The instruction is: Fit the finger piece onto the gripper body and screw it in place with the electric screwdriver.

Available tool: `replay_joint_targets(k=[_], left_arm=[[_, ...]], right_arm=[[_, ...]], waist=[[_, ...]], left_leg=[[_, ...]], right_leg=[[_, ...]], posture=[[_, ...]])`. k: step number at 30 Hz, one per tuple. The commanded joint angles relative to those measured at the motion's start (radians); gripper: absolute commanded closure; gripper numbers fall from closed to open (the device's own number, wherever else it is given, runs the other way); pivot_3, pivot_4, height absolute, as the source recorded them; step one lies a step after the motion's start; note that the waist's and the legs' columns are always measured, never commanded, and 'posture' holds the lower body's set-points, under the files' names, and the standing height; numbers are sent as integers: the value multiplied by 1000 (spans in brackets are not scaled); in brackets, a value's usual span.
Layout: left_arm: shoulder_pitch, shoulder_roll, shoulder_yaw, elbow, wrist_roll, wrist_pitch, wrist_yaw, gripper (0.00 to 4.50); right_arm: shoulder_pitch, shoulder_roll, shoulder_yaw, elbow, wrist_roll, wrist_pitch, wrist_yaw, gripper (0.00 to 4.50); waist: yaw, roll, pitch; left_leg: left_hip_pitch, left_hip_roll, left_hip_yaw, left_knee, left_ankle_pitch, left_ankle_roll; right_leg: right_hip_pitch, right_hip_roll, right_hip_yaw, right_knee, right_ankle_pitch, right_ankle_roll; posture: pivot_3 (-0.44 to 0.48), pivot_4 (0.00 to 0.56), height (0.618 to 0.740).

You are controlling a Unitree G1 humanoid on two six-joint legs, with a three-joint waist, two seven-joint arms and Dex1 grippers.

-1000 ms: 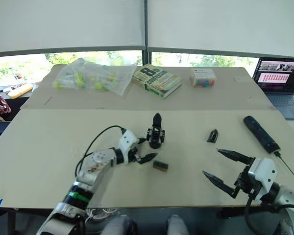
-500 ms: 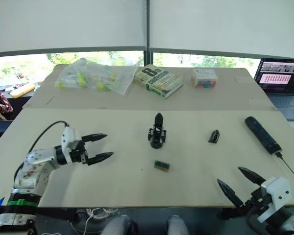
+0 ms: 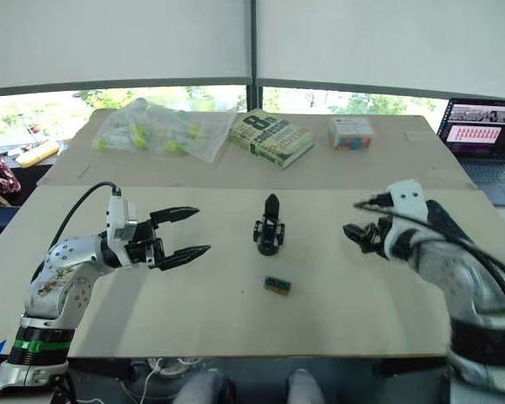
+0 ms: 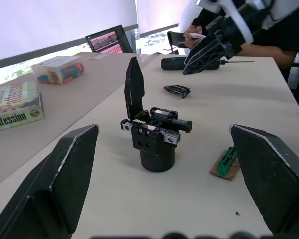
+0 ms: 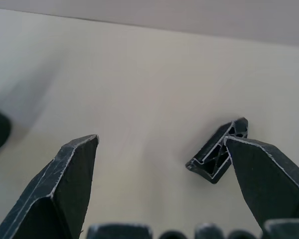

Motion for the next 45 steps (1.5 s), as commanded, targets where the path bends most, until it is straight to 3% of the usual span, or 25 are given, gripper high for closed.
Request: replay_joint_targets(k=[1,10,16,26,37,41,45], left_arm=[[2,2,2,-54,-21,13,18,47],[54,-1,7,-107,-29,13,47,47],[69,-11,12,-124,-18,-9,83,47],[118,-10,14,-161,-18,-21,108,0],[98,-1,2,-143,-21,-21,92,0],[76,-20,13,-140,-55,10,113,0],[17,-71,76,-153,-199,139,225,0]], right_arm=[[-135,20,-16,143,-75,151,-54,0],[-227,-3,122,352,-182,104,-5,0],[-249,53,116,478,-234,42,-1,0],[-281,108,95,605,-297,-29,7,3313],[-211,74,120,499,-290,-54,107,3382],[-152,15,154,372,-294,-248,211,3382],[-2,-38,97,120,-276,-502,315,3382]], waist=[[1,0,0],[-7,0,0],[-17,0,0],[-31,0,0],[-32,0,0],[-27,1,0],[-18,2,1]], left_leg=[[-1,0,0,0,0,0],[-3,-1,0,0,-1,2],[-2,0,0,0,-1,2],[-1,1,0,0,-1,2],[2,2,0,0,-1,1],[1,2,0,0,-1,1],[-2,1,0,0,-1,1]], right_leg=[[0,0,-1,-1,0,0],[0,0,-1,-3,1,2],[0,1,-1,-2,1,2],[1,3,0,-2,1,2],[2,4,1,-2,1,1],[1,4,0,-2,1,1],[-1,3,0,-2,1,3]], posture=[[0,150,740],[0,150,740],[0,150,740],[0,150,740],[0,150,740],[0,150,740],[0,150,740]])
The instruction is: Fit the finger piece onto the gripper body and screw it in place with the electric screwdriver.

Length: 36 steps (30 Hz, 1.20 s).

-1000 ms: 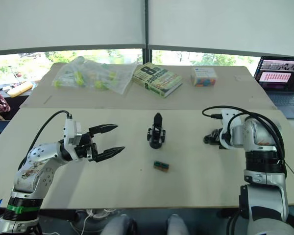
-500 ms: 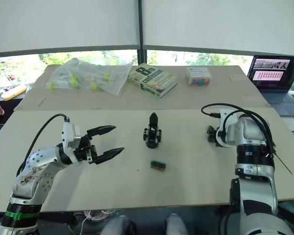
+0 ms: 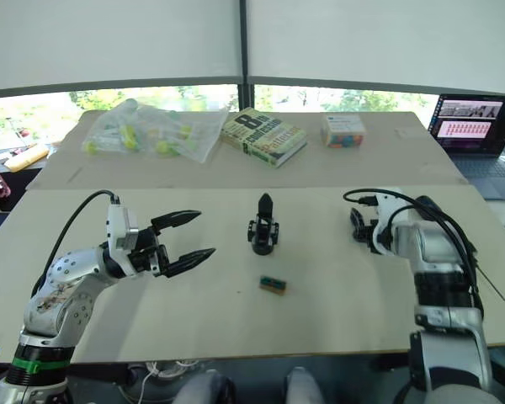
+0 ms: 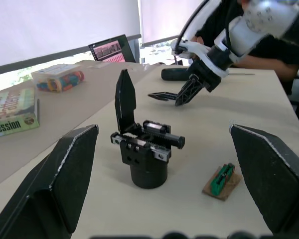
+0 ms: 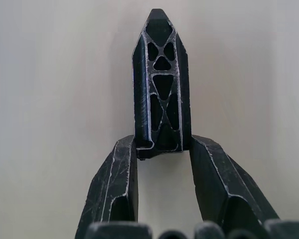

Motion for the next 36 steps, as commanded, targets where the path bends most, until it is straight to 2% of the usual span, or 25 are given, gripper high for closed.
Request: replay_joint_targets(k=[1,4,8,14,18,26,27,29,34,35,36], left_arm=[[-75,-38,78,-34,-152,122,122,0],[-152,-84,120,-22,-263,238,253,0],[-255,-141,117,-11,-341,336,360,0],[-373,-267,76,16,-396,411,466,0],[-364,-325,33,0,-386,420,488,0],[-349,-386,16,15,-375,414,514,0],[-348,-390,17,18,-374,411,512,575],[-344,-398,14,24,-370,407,502,1339],[-346,-423,10,35,-361,389,489,3899],[-347,-429,12,36,-360,384,488,4341],[-347,-433,13,36,-358,378,488,4436]], right_arm=[[78,-20,-88,-253,39,-221,80,3382],[170,33,-121,-447,108,-388,158,3382],[235,74,-43,-577,70,-570,185,3382],[223,114,95,-615,-42,-676,142,3382],[222,119,151,-606,-104,-745,140,3382],[205,124,182,-585,-159,-812,146,3382],[204,126,185,-585,-163,-812,147,3382],[204,127,189,-587,-168,-812,150,3382],[198,132,200,-587,-178,-818,160,3382],[199,131,201,-587,-177,-817,164,3382],[203,130,200,-588,-173,-817,171,3382]], waist=[[2,0,0],[3,-1,0],[-1,-1,1],[3,-2,1],[5,-2,1],[7,-2,1],[8,-2,1],[9,-2,1],[12,-2,1],[14,-2,1],[15,-2,1]], left_leg=[[0,0,0,0,0,0],[0,0,-1,0,0,0],[1,0,-2,1,0,0],[1,-2,-2,1,1,-2],[1,-3,-2,1,1,-2],[1,-3,-2,1,2,-3],[1,-3,-2,1,2,-3],[1,-3,-2,1,2,-3],[1,-3,-2,1,2,-3],[1,-3,-2,1,2,-3],[1,-3,-2,1,2,-3]], right_leg=[[0,0,0,0,0,1],[0,0,-1,0,0,1],[1,1,0,0,0,2],[2,0,0,0,1,2],[1,1,0,0,1,2],[2,2,0,0,1,1],[2,2,0,0,1,1],[2,2,0,0,1,1],[2,2,-1,0,1,1],[2,2,-1,0,1,1],[2,2,0,0,1,1]], posture=[[0,150,740],[0,150,740],[0,150,740],[0,150,740],[0,150,740],[0,150,740],[0,150,740],[0,150,740],[0,150,740],[0,150,740],[0,150,740]])
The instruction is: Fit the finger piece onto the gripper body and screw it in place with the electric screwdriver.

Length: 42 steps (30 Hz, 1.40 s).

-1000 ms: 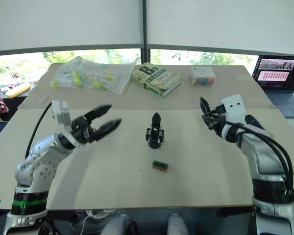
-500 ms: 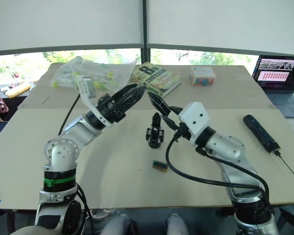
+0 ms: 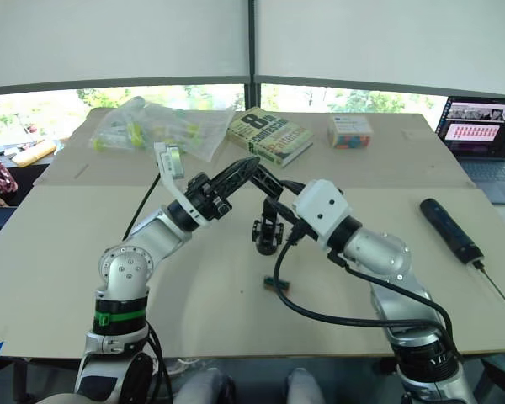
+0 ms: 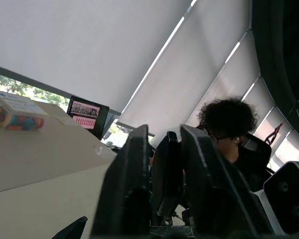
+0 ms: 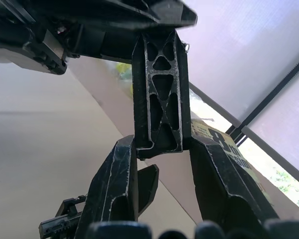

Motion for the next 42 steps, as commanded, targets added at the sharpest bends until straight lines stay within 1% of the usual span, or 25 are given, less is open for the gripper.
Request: replay_joint_targets(k=[1,2,4,8,9,10,11,12,13,16,17,18,20,21,23,26,29,32,35,41,42], left_arm=[[-14,-11,2,-13,9,-41,-14,4436],[-12,-15,5,-14,9,-48,-16,4436],[-9,-20,10,-16,8,-52,-17,4500],[-17,-3,43,-12,-20,-45,-32,4500],[-26,17,57,-5,-33,-34,-47,4500],[-35,44,62,2,-37,-22,-76,4500],[-43,100,50,9,-11,-31,-153,4500],[-61,163,44,43,15,-30,-219,4500],[-85,230,36,87,37,-26,-292,4500],[-142,378,-3,181,35,52,-476,4500],[-155,415,-25,194,32,86,-531,4500],[-163,456,-62,194,37,123,-596,4500],[-175,494,-115,193,41,175,-670,4500],[-176,494,-134,185,38,193,-687,4500],[-177,486,-152,173,39,211,-702,4500],[-166,460,-178,154,62,210,-706,4500],[-157,439,-184,156,76,206,-701,4500],[-153,435,-184,156,81,216,-702,4500],[-141,433,-184,150,103,191,-702,4500],[-126,424,-177,131,119,183,-691,4500],[-123,423,-176,128,120,184,-691,4500]], right_arm=[[-12,-1,-9,-24,18,-34,23,3382],[-8,1,-14,-25,25,-35,26,3382],[-7,0,-34,-34,50,-20,35,2343],[-17,-65,-128,-48,145,35,106,955],[-18,-97,-164,-48,201,77,144,648],[-21,-126,-190,-46,252,120,175,236],[-24,-162,-218,-38,306,162,215,48],[-35,-194,-244,-24,364,211,251,48],[-60,-220,-272,-6,450,302,271,48],[-119,-301,-288,29,651,528,342,48],[-135,-323,-278,36,696,580,366,48],[-164,-346,-256,45,769,674,390,48],[-223,-366,-199,64,847,801,409,48],[-258,-359,-156,76,874,868,406,48],[-305,-342,-103,93,897,940,395,48],[-381,-243,-54,145,894,985,323,48],[-427,-170,-28,163,913,1030,297,48],[-448,-123,-23,170,928,1066,280,48],[-451,-112,6,157,922,1066,287,48],[-450,-83,0,175,914,1055,267,48],[-449,-77,-2,175,915,1055,261,568]], waist=[[1,0,0],[2,0,0],[3,0,0],[4,0,0],[5,0,0],[5,0,0],[5,-1,0],[4,-1,0],[2,0,1],[-3,0,1],[-3,0,1],[-4,-1,1],[-4,0,1],[-5,0,1],[-5,-1,1],[-4,-2,2],[-3,-2,2],[1,-2,2],[3,-2,2],[2,-2,2],[2,-2,2]], left_leg=[[0,0,0,0,0,0],[0,0,0,0,0,0],[0,0,0,0,0,0],[0,0,0,0,0,0],[0,0,0,0,0,0],[0,0,0,0,0,0],[0,1,0,0,0,0],[0,1,0,0,0,0],[0,0,0,0,0,0],[1,2,0,-1,0,0],[2,2,0,-1,0,0],[2,3,0,-2,0,0],[2,3,0,-2,0,0],[1,3,0,-2,0,0],[1,3,0,-2,0,0],[0,3,0,-1,0,0],[-2,3,0,-1,0,0],[-3,3,-1,-1,0,0],[-3,3,-1,-1,0,0],[-3,3,-1,-1,0,0],[-3,3,-1,-1,0,0]], right_leg=[[0,0,0,0,0,0],[0,0,0,0,0,0],[0,0,0,0,0,0],[0,0,0,0,0,0],[0,0,0,0,0,0],[0,0,0,0,0,0],[0,0,0,0,0,0],[0,0,0,0,0,0],[0,1,0,0,0,-1],[0,3,-1,0,0,-3],[0,3,-1,0,0,-3],[0,3,-1,0,0,-4],[0,2,-1,-1,0,-4],[0,2,-1,0,-1,-4],[0,1,-1,0,-1,-4],[-1,1,-1,0,0,-4],[-3,1,0,0,0,-3],[-3,1,-1,0,0,-3],[-3,0,-1,0,0,-3],[-3,0,-1,0,0,-3],[-3,0,-1,1,0,-3]], posture=[[0,150,740],[0,150,740],[0,150,740],[0,150,740],[0,150,740],[0,150,740],[0,150,740],[0,150,740],[0,150,740],[0,150,740],[0,150,740],[0,150,740],[0,150,740],[0,150,740],[0,150,740],[0,150,740],[0,150,740],[0,150,740],[0,150,740],[0,150,740],[0,150,740]])
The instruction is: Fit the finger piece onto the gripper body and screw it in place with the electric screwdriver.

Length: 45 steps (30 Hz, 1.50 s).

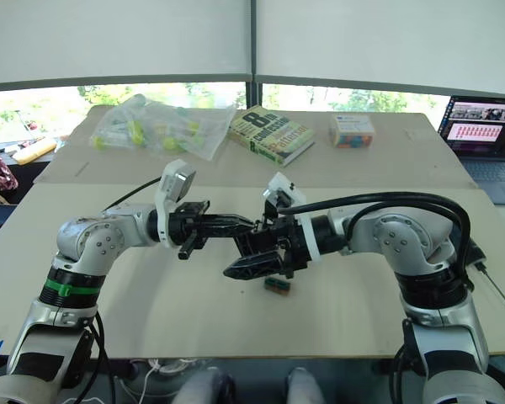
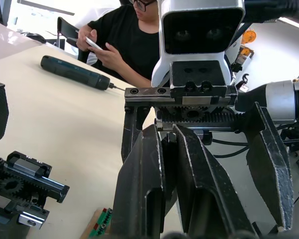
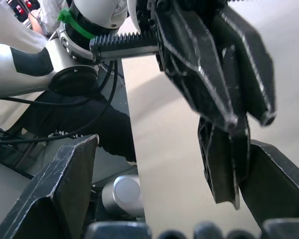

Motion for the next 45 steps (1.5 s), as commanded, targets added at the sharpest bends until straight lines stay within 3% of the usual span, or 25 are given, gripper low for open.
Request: replay_joint_targets(k=[1,10,11,18,23,25,28,32,36,45], left_arm=[[-4,-3,21,-43,0,-12,-1,4500],[6,-13,2,-53,26,-20,6,4500],[10,-14,0,-56,30,-22,5,4500],[16,-21,36,-55,33,-30,35,4500],[23,10,128,-59,7,-58,34,2494],[32,37,150,-52,21,-79,22,1453],[105,133,131,-7,162,-267,-69,49],[205,173,98,83,333,-569,-140,0],[258,150,66,158,416,-710,-162,0],[159,-29,-21,410,557,-933,-134,0]], right_arm=[[-12,16,-26,-12,7,-16,-12,816],[7,51,-30,-3,-23,-38,-45,3949],[12,52,-31,-3,-26,-44,-44,4038],[75,11,-24,-30,-56,-102,-9,4037],[126,-41,-48,-37,-91,-174,19,4042],[140,-60,-69,-36,-92,-194,29,4042],[182,-96,-108,-26,-123,-233,19,4042],[273,-152,-192,7,-158,-324,53,4043],[348,-149,-256,36,-199,-512,146,4043],[430,-72,-268,48,-280,-790,209,4043]], waist=[[0,0,0],[-1,0,0],[-2,0,0],[0,0,0],[-3,0,0],[-6,0,0],[-10,0,0],[-3,0,0],[9,0,0],[7,-1,0]], left_leg=[[0,0,0,0,0,0],[0,0,0,0,0,0],[0,0,0,0,0,0],[0,0,0,0,0,0],[0,0,0,0,0,0],[0,0,0,0,0,0],[0,0,0,0,0,0],[1,-1,1,-1,0,0],[0,0,1,0,0,0],[0,-1,1,1,-1,1]], right_leg=[[0,0,0,0,0,0],[0,0,0,0,0,0],[0,0,0,0,0,0],[0,0,0,0,0,0],[0,0,0,0,0,0],[0,1,0,0,0,0],[0,1,0,0,0,0],[0,1,0,-1,0,0],[1,-1,-1,-1,0,0],[1,-1,0,-1,0,1]], posture=[[0,150,740],[0,150,740],[0,150,740],[0,150,740],[0,150,740],[0,150,740],[0,150,740],[0,150,740],[0,150,740],[0,150,740]])
